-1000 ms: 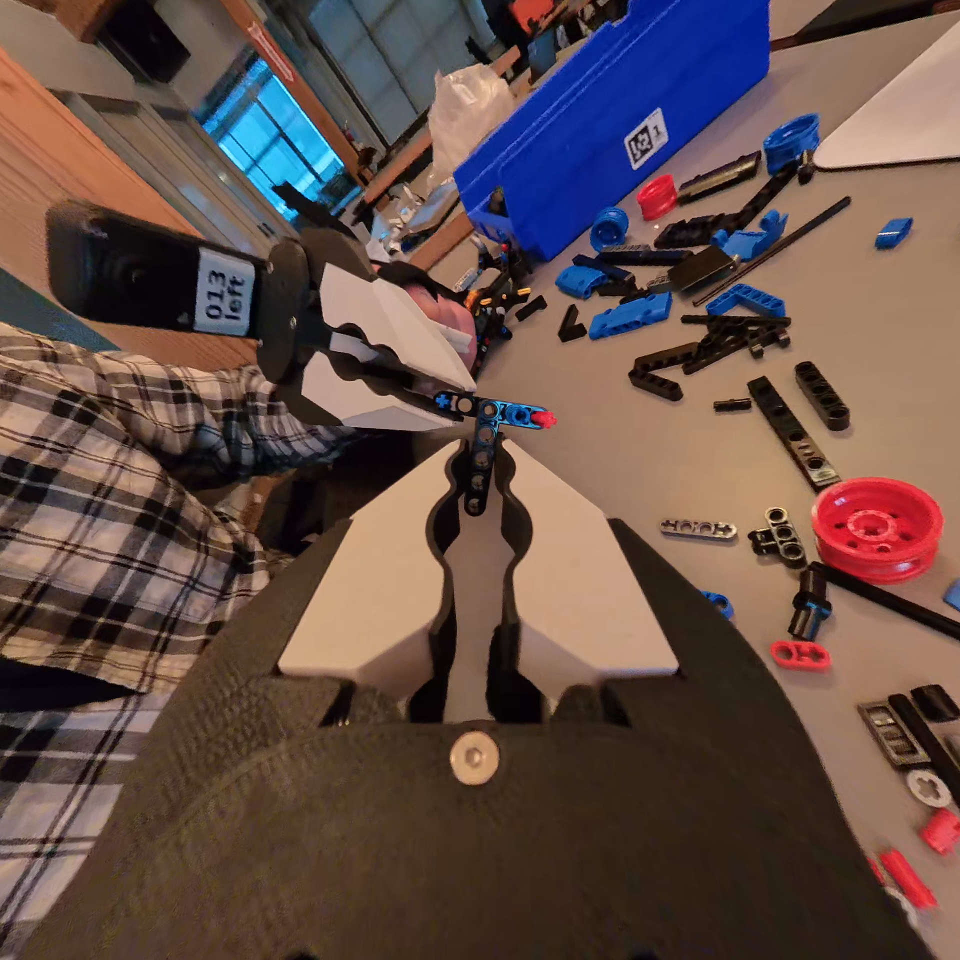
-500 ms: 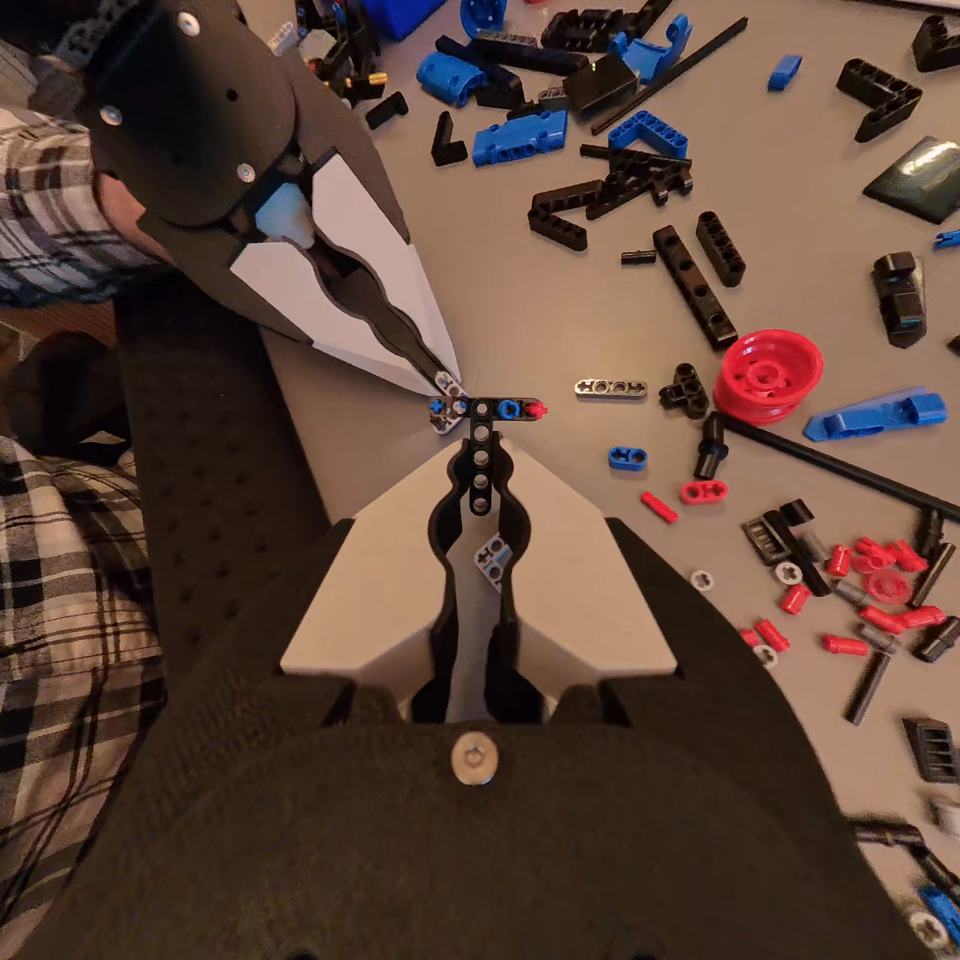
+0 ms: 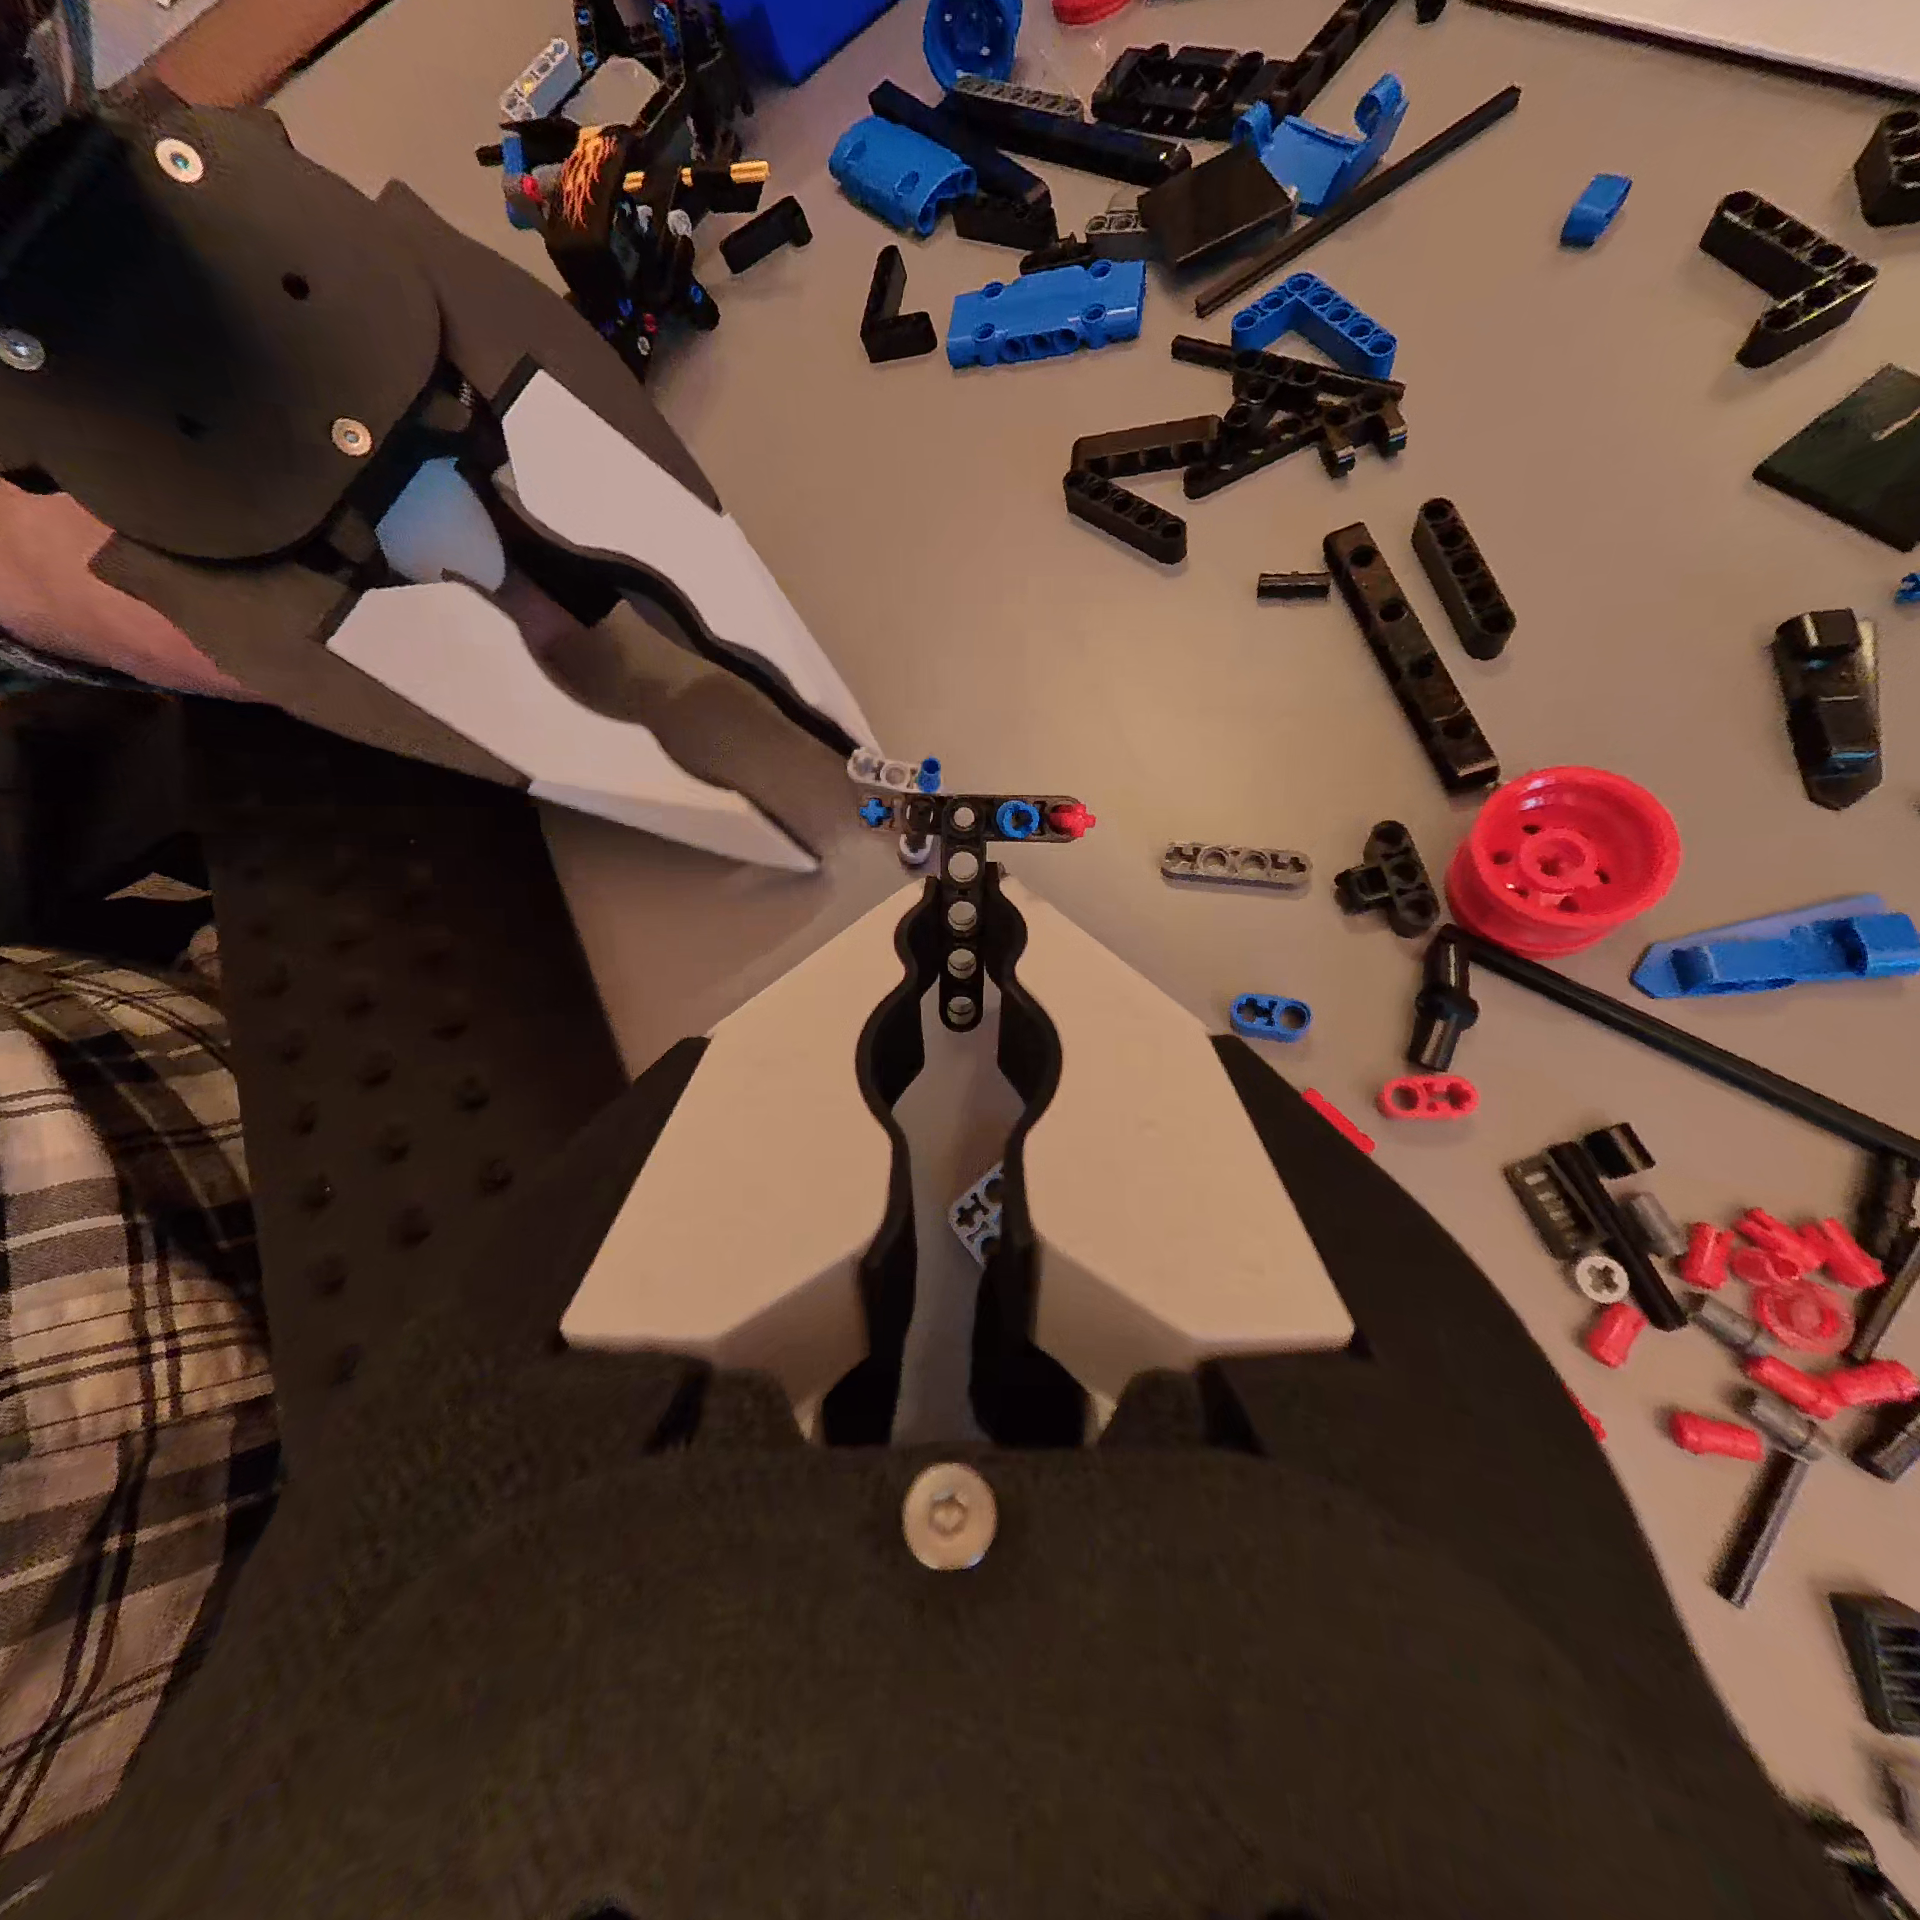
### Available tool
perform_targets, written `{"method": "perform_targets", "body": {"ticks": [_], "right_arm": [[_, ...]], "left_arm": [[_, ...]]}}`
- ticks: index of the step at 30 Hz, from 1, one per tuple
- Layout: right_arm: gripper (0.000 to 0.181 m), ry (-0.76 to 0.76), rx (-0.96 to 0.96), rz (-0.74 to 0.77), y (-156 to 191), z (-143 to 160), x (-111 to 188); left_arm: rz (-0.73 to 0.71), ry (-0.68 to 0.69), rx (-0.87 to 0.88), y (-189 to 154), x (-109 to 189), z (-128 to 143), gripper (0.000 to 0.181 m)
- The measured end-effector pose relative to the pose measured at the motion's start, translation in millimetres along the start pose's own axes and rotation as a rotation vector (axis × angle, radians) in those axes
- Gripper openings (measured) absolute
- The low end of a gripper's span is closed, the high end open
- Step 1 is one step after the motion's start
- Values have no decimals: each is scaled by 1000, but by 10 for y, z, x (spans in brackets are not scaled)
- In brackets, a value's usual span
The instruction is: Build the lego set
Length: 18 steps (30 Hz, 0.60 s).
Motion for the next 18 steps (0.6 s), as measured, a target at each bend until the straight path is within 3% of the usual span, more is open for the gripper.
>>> {"method": "perform_targets", "body": {"ticks": [3, 6, 8, 11, 18], "right_arm": [[5, -6, 23, 26, 27, -27, 25], [5, -6, 47, 40, 74, -90, 39], [5, -6, 54, 40, 112, -141, 29], [5, -8, 77, 36, 169, -214, 16], [9, -22, 114, 37, 149, -331, 29]], "left_arm": [[52, -57, -31, -39, 98, -44, 35], [-19, -138, -163, -53, 199, -202, 37], [-84, -179, -264, -99, 212, -284, 32], [-140, -220, -364, -160, 223, -355, 9], [-202, -250, -349, -73, 262, -343, 6]]}}
Point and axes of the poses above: each gripper's, where its closed fingertips meet, x back along the fingers, z out of its underside, y = z × x across the jaws, the point moved 10 cm from there along x, back along the fingers, and after that the axes turned 6 degrees about x, right-handed, at the moved point
